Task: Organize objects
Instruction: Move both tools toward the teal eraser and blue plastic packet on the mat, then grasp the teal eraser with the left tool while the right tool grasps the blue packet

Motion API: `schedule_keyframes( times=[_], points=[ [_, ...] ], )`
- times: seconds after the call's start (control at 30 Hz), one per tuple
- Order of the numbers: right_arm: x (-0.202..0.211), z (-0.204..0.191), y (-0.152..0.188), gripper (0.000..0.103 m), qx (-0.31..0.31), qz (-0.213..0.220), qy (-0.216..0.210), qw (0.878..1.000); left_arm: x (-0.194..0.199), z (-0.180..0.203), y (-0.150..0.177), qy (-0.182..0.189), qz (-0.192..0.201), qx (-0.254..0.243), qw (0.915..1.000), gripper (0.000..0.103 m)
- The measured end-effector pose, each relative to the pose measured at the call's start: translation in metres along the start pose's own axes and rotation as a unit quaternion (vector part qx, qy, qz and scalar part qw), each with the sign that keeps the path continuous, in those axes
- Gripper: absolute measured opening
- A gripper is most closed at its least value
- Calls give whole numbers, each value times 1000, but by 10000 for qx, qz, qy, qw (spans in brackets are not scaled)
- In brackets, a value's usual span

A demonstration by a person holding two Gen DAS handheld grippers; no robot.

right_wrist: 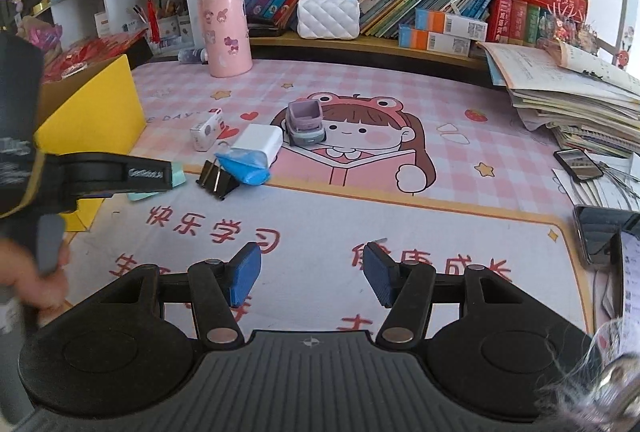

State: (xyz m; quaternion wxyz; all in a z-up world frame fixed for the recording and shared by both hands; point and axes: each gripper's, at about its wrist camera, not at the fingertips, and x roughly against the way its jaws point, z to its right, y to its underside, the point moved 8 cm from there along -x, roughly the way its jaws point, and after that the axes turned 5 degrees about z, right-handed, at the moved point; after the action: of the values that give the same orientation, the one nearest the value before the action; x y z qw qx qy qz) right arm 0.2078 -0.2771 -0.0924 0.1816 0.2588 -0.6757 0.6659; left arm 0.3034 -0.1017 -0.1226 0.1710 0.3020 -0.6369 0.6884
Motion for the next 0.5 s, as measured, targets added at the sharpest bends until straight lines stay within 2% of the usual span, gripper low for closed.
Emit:
schedule_keyframes(
  times=[0.07, 0.23, 0.43, 0.5],
  points=[
    [-4, 4, 0, 55, 18, -33, -42, 10000, -9, 1, 0, -112, -45, 94, 9999, 62],
    [-13, 10, 2, 55, 57, -137, -104, 9998, -26, 7, -2, -245, -103, 169, 9995, 70],
    [-25, 14, 1, 55, 56, -212, -146, 9997, -35, 11, -1, -389, -127, 162, 9990, 70],
    [-29, 14, 0, 55, 74, -229, -175, 9996, -36, 12, -2, -313, -83, 121, 9994, 69]
  ],
)
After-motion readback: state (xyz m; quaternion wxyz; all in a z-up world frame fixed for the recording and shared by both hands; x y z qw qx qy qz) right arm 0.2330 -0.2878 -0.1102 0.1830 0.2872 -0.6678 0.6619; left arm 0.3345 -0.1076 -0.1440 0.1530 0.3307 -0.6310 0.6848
